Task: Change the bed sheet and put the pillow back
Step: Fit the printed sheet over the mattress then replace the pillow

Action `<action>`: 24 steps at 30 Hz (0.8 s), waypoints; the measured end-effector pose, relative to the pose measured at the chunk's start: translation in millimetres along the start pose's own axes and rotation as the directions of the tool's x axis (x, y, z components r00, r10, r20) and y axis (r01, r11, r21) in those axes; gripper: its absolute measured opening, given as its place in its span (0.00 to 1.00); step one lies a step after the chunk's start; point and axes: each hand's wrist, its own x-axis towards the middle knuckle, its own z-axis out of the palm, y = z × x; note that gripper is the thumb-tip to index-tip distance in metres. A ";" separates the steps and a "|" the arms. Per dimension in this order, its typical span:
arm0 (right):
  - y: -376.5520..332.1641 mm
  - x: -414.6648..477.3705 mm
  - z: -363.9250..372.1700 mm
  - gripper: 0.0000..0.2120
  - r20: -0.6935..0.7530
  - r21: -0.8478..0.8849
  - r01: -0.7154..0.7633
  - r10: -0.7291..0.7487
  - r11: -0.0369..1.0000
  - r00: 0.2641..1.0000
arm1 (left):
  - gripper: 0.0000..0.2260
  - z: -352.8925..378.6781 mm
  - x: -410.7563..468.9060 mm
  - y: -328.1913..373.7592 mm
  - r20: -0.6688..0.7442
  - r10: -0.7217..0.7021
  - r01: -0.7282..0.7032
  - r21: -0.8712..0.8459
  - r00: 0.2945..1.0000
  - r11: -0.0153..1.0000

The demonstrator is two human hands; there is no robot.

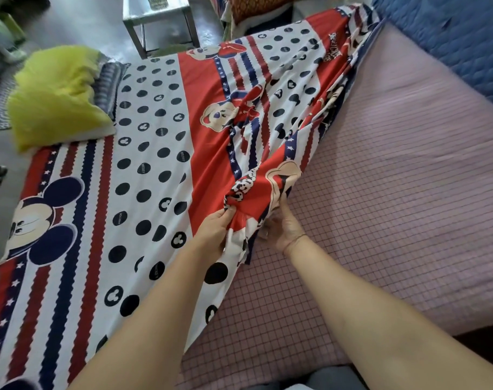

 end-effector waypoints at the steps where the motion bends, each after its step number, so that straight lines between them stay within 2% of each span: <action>1: -5.2 -1.5 0.7 0.44 0.055 0.037 0.017 -0.019 0.999 0.998 | 0.13 4.6 -0.8 -1.7 0.011 -0.006 0.006 0.013 1.000 1.000; 2: -10.6 -2.4 2.0 0.47 0.104 0.072 0.039 -0.046 0.997 0.994 | 0.13 10.3 -1.5 -3.3 0.030 -0.010 0.009 0.027 1.000 1.000; 4: -22.1 -8.1 3.2 0.45 0.117 0.085 0.107 -0.116 0.991 0.986 | 0.11 24.5 -3.2 -7.7 0.071 -0.035 0.033 0.038 0.997 0.999; 7: -36.8 -18.6 -6.0 0.46 -0.088 -0.042 0.179 -0.182 0.983 0.979 | 0.10 48.1 -3.9 -17.8 0.120 -0.067 0.054 0.112 0.990 0.992; 8: -40.8 -17.6 -17.2 0.46 -0.197 -0.108 0.215 -0.233 0.971 0.952 | 0.10 55.9 -3.1 -21.5 0.127 -0.058 0.036 0.171 0.990 0.985; 10: -50.6 -18.6 -45.0 0.36 -0.377 -0.305 0.255 -0.362 0.918 0.852 | 0.10 70.7 -0.5 -28.1 0.141 -0.029 -0.007 0.243 0.990 0.970; 12: -63.9 -29.4 -70.4 0.27 -0.483 -0.537 0.170 -0.467 0.826 0.741 | 0.13 85.7 3.5 -34.4 0.133 -0.018 -0.019 0.271 0.991 0.962; 15: -85.5 -59.2 -112.8 0.24 -0.531 -0.715 0.037 -0.577 0.698 0.620 | 0.19 109.8 8.5 -45.1 0.111 -0.011 -0.027 0.340 0.994 0.940; 20: -116.1 -114.2 -215.9 0.21 -0.585 -0.792 -0.155 -0.663 0.590 0.467 | 0.19 166.4 8.1 -62.4 0.104 -0.040 -0.004 0.397 0.994 0.918; 24: -144.5 -160.5 -304.8 0.21 -0.637 -0.769 -0.262 -0.667 0.582 0.387 | 0.22 222.7 3.9 -76.0 0.088 -0.041 -0.001 0.433 0.995 0.902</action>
